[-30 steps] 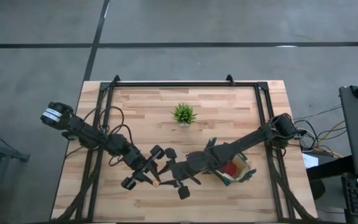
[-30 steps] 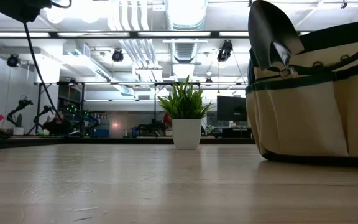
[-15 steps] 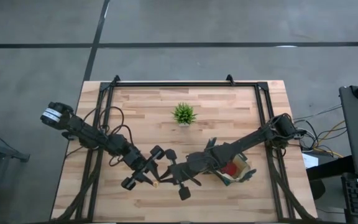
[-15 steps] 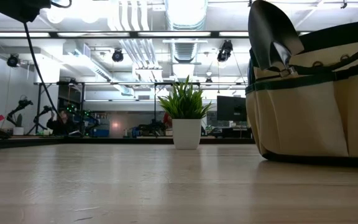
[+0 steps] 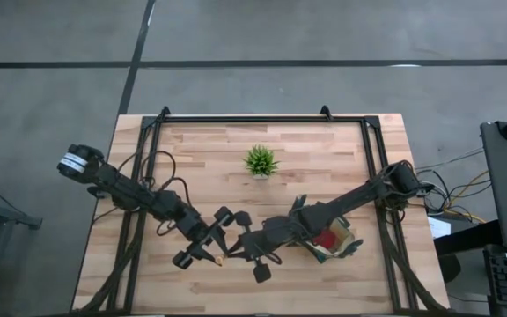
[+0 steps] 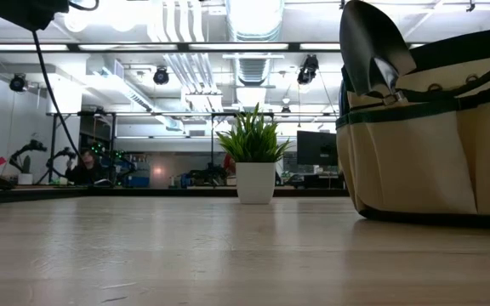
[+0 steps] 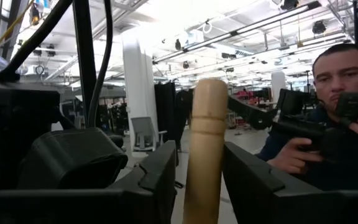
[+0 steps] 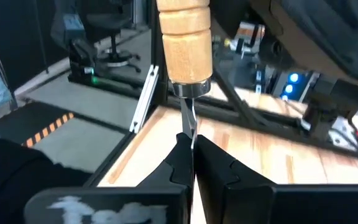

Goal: Pick & Place Garden tools in Gardening bag
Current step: Put the brown trowel into the green gardening bag

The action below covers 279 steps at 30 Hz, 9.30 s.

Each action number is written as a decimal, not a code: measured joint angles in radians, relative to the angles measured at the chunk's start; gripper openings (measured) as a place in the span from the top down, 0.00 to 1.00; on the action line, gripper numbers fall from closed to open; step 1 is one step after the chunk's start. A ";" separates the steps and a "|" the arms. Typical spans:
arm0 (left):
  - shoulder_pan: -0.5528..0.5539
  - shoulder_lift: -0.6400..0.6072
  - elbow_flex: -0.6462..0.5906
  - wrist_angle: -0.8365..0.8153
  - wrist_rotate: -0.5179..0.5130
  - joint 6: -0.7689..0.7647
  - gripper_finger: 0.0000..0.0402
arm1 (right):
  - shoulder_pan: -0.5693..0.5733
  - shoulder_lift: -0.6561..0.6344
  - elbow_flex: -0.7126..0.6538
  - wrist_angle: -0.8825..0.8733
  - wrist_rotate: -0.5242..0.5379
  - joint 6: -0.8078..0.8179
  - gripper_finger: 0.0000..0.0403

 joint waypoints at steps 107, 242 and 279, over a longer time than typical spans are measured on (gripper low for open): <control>-0.044 0.009 0.081 -0.941 -0.462 -0.436 0.83 | 0.003 0.345 0.943 -1.804 -0.066 0.386 0.98; -0.153 0.006 -0.018 -0.270 -0.693 0.203 0.83 | 0.242 -0.240 -0.247 0.369 0.529 -0.386 0.75; -0.153 0.006 -0.019 -0.268 -0.690 0.173 0.79 | 0.240 -0.281 -0.248 0.274 0.554 -0.294 0.98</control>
